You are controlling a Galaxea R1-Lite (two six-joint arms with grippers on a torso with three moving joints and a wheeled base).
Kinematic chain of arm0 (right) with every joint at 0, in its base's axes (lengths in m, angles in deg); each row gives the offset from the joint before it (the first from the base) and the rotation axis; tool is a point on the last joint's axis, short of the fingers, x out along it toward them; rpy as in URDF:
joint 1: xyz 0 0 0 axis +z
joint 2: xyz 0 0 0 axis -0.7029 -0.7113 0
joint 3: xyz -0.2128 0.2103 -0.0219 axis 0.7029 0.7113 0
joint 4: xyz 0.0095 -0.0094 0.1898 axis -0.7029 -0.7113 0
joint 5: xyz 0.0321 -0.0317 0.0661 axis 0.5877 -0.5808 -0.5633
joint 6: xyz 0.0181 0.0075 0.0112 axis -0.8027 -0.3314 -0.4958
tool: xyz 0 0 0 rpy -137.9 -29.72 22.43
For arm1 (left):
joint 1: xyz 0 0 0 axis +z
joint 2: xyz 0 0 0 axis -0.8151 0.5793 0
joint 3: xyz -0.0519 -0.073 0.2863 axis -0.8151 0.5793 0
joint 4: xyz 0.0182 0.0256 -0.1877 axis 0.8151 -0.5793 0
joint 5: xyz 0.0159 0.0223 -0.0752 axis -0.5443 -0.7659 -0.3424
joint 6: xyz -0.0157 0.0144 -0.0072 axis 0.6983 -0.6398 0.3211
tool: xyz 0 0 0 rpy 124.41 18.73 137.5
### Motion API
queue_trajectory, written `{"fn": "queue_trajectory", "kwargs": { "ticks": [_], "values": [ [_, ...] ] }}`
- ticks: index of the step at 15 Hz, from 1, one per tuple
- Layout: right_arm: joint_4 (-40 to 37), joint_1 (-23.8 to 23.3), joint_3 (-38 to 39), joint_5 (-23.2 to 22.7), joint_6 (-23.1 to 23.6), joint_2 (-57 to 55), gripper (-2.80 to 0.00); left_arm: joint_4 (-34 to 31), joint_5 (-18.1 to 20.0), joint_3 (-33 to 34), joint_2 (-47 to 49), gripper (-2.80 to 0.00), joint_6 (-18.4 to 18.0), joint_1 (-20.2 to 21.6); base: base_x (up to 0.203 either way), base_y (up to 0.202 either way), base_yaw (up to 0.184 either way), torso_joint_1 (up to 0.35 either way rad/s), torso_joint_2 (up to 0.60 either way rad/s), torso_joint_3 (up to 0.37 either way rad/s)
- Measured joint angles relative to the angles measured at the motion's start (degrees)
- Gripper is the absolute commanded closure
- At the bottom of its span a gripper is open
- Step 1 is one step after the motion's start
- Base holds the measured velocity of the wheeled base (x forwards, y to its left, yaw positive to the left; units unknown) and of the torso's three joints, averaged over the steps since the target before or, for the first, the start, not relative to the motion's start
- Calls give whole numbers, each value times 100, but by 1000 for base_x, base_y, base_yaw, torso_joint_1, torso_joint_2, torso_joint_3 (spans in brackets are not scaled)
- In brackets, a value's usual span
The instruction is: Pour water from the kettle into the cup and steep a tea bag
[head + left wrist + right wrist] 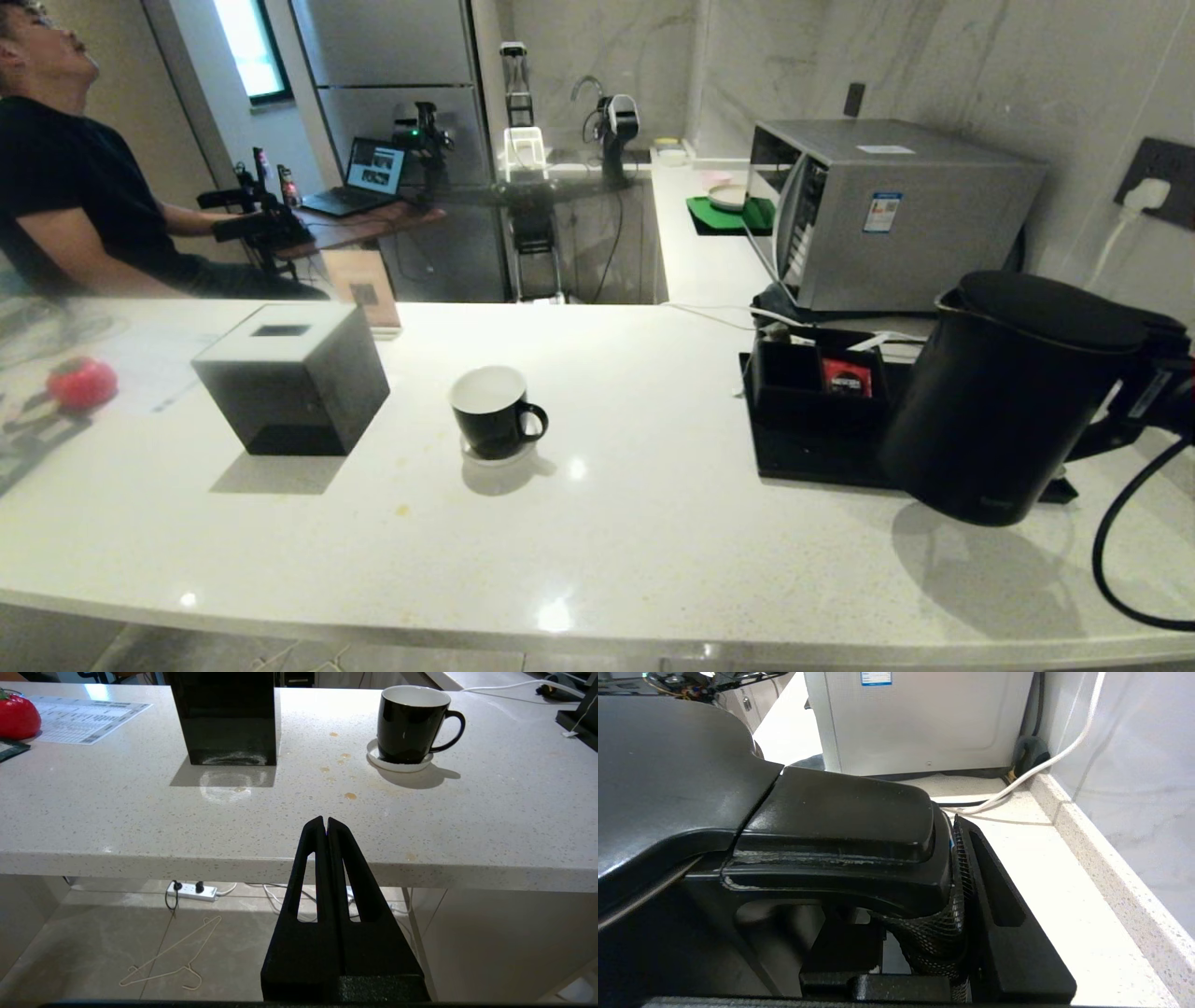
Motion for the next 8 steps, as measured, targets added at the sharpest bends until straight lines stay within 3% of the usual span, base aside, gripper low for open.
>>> {"fn": "queue_trajectory", "kwargs": {
  "ticks": [8],
  "values": [
    [9,0,27,86,21,-90,0,-1,0,0,0,0,0,0,0,0,0,0,0,0]
  ]
}}
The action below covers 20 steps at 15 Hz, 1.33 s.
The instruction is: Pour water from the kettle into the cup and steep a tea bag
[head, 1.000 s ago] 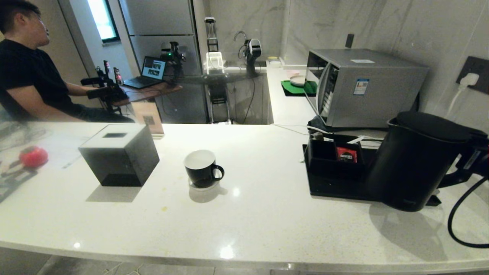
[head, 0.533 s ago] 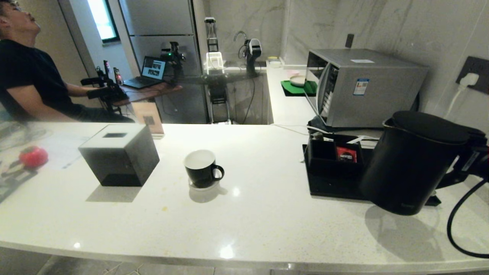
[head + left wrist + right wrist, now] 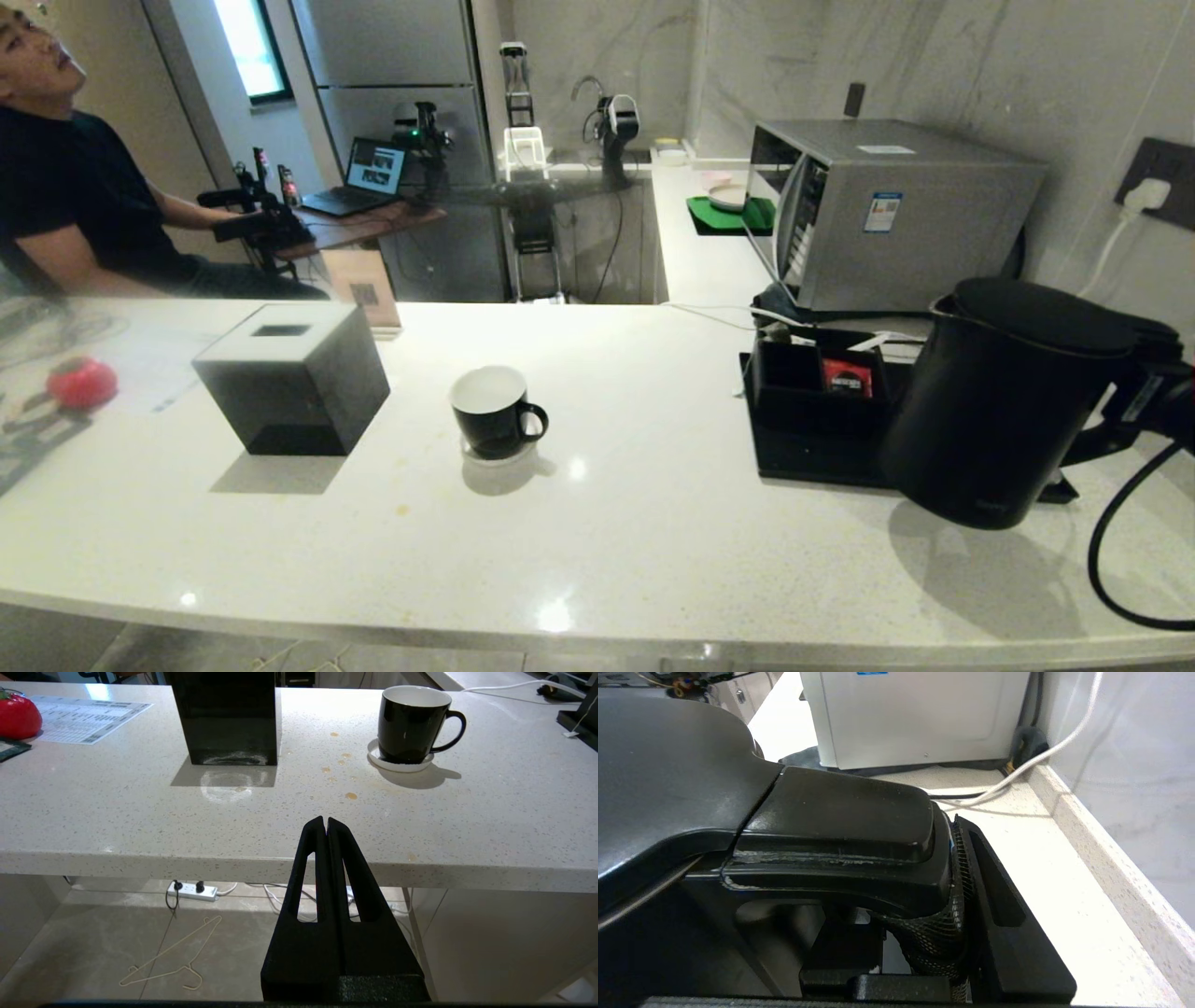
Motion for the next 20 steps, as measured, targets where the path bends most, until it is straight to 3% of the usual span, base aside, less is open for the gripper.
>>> {"fn": "queue_trajectory", "kwargs": {
  "ticks": [20],
  "values": [
    [-45,-5,-38,34,-5,-17,0,0,-4,0,0,0,0,0,0,0,0,0,0,0]
  ]
}}
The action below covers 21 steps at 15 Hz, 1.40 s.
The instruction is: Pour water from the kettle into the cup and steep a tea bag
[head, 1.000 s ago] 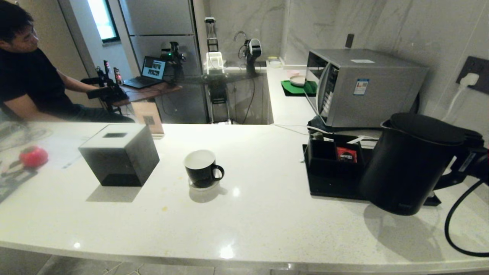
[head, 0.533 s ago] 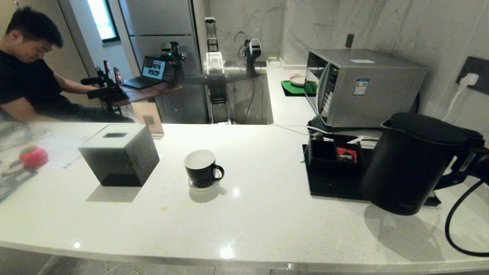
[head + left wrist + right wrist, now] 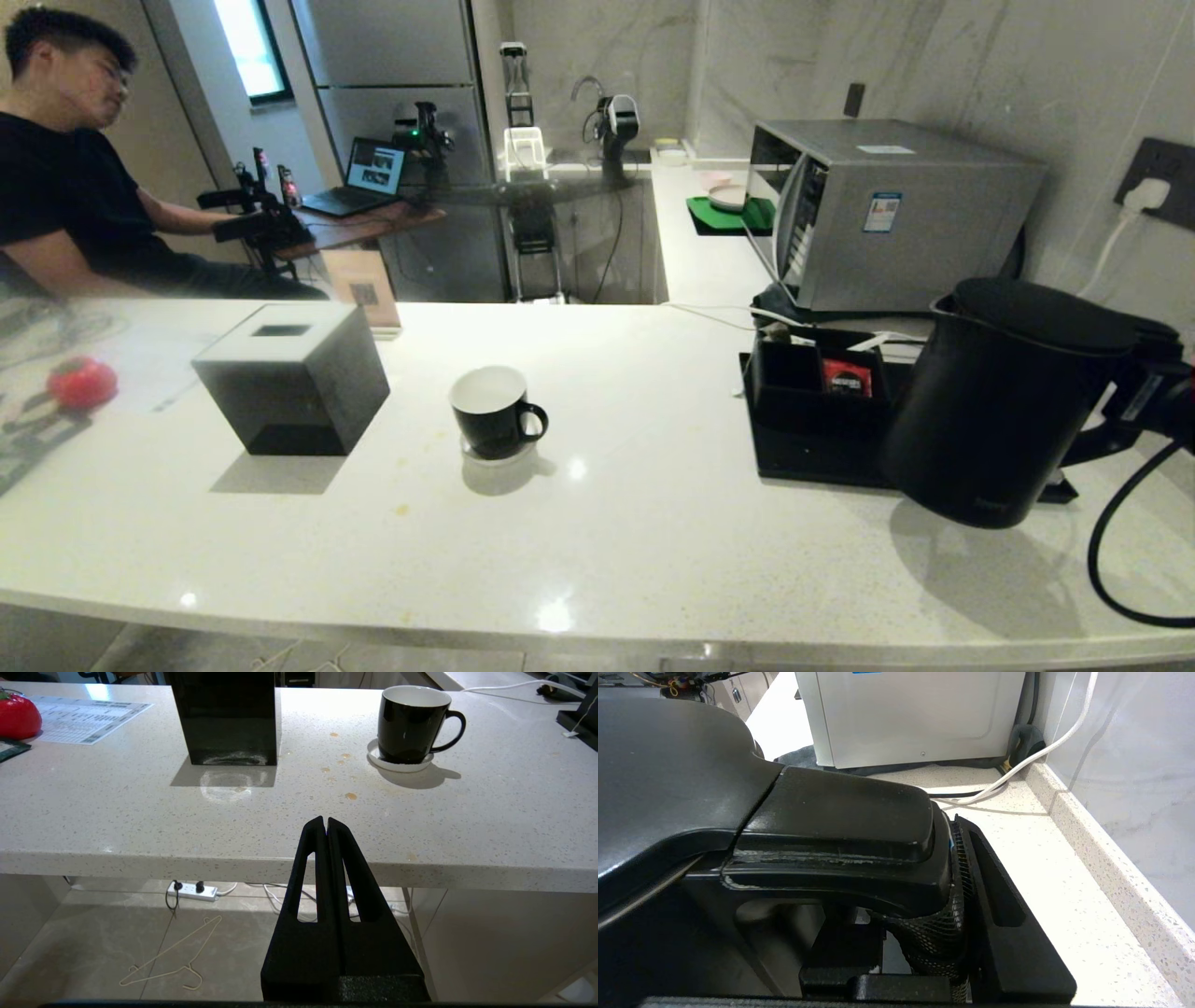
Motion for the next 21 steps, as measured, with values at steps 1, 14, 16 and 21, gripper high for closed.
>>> {"fn": "queue_trajectory", "kwargs": {
  "ticks": [1,14,16,21],
  "values": [
    [0,0,2,0,0,-2,0,-2,2,0,0,0,2,0,0,0,0,0,0,0],
    [39,9,28,-13,-2,-80,0,1,0,0,0,0,0,0,0,0,0,0,0,0],
    [34,9,28,-11,0,-100,0,1,0,0,0,0,0,0,0,0,0,0,0,0],
    [30,-5,22,2,-2,-122,0,0,0,0,0,0,0,0,1,44,-5,0,3,1]
  ]
}}
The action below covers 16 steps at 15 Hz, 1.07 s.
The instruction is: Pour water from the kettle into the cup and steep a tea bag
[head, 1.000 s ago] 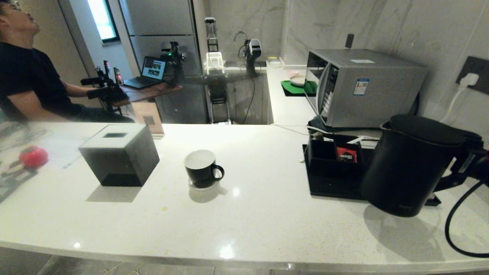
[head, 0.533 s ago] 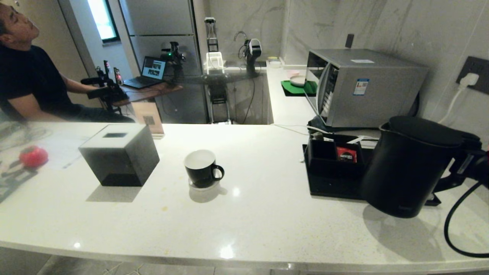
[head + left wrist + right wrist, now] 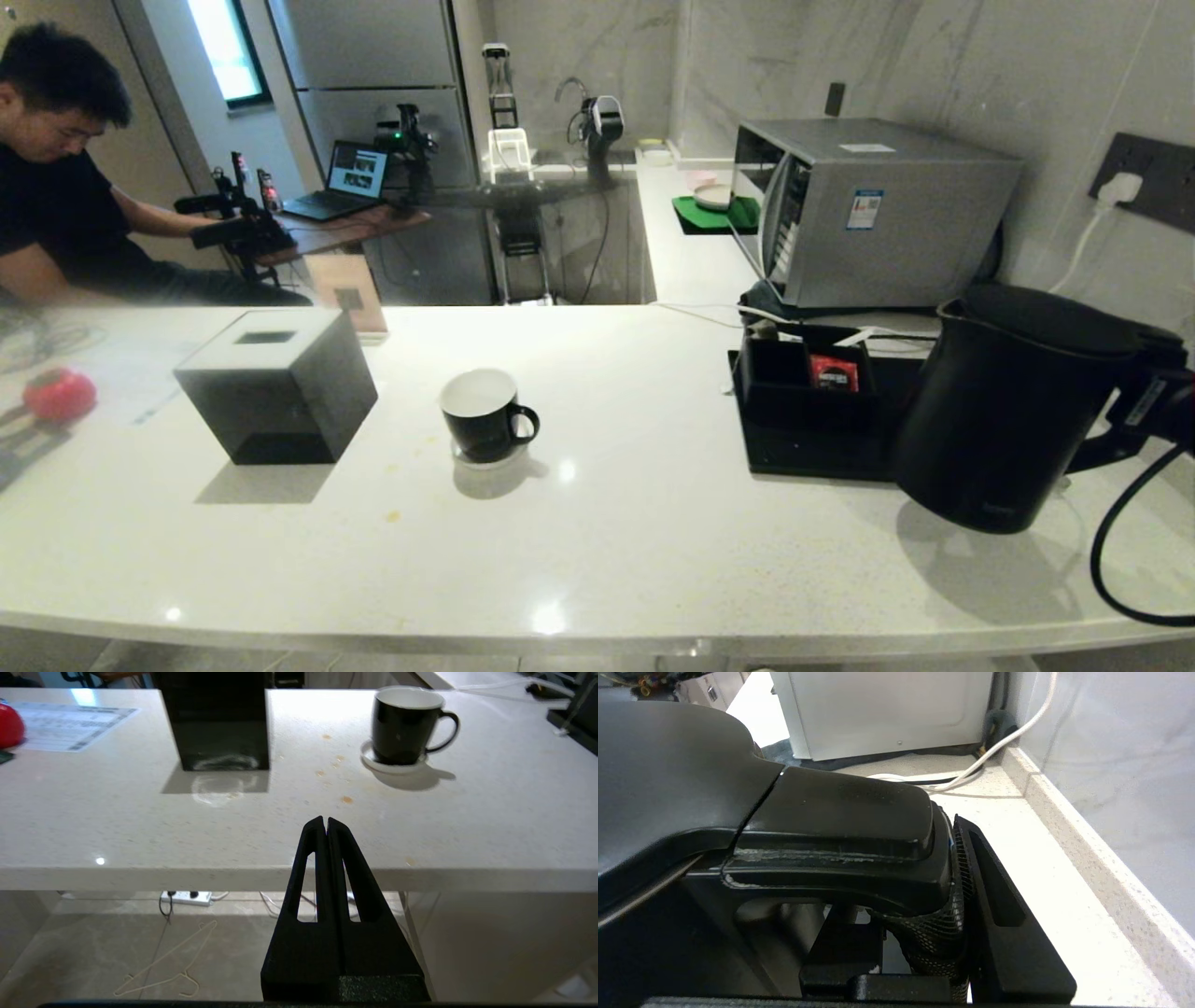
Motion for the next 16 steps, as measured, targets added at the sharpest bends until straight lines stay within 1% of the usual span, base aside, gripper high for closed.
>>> {"fn": "queue_trajectory", "kwargs": {
  "ticks": [16],
  "values": [
    [24,11,-33,-9,10,-5,0,-1,-2,0,0,0,0,0,0,193,-1,1,2,3]
  ]
}}
